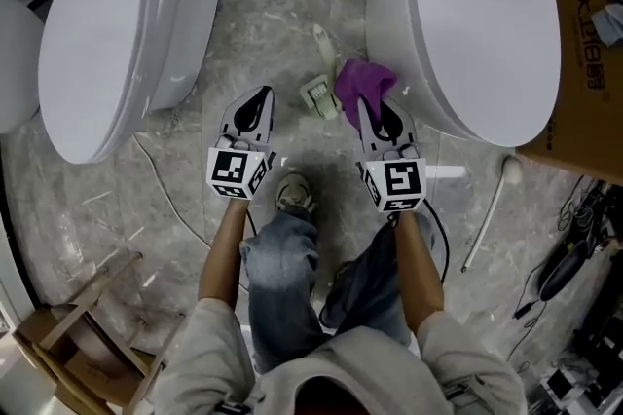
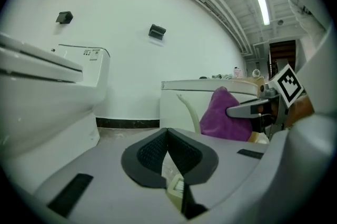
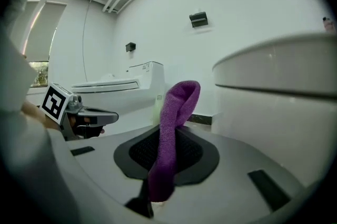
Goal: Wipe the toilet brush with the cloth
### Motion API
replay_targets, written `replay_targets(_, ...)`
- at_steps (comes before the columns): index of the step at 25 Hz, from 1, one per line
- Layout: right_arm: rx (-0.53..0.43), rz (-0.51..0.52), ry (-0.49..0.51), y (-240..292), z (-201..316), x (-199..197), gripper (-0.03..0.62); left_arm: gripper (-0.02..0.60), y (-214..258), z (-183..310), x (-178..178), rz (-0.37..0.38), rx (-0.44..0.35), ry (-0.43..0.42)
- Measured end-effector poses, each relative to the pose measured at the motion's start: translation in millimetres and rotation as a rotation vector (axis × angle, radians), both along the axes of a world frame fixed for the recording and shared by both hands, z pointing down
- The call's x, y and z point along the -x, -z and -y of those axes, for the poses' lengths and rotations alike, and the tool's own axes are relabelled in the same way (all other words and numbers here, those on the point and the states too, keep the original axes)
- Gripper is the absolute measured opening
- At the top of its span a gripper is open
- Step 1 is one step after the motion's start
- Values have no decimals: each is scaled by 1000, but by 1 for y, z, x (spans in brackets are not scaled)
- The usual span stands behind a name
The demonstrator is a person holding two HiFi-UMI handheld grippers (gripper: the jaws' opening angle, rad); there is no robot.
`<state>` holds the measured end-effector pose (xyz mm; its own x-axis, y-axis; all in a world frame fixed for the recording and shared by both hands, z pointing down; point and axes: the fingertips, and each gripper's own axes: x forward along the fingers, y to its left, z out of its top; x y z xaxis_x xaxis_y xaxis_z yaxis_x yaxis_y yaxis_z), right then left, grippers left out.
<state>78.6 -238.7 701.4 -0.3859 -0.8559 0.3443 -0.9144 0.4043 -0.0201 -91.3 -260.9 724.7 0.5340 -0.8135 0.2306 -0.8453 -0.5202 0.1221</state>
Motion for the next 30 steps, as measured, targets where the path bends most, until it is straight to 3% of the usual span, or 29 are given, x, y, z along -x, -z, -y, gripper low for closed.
replay_targets(8, 35, -1, -9, 119, -5, 3, 75, 18, 130, -8, 8, -1, 25, 8)
replay_targets(22, 41, 0, -80, 419, 17, -27, 75, 18, 425, -4, 14, 15, 81, 55)
replay_targets(30, -26, -3, -155, 517, 47, -47, 75, 18, 527, 32, 16, -54, 37, 36)
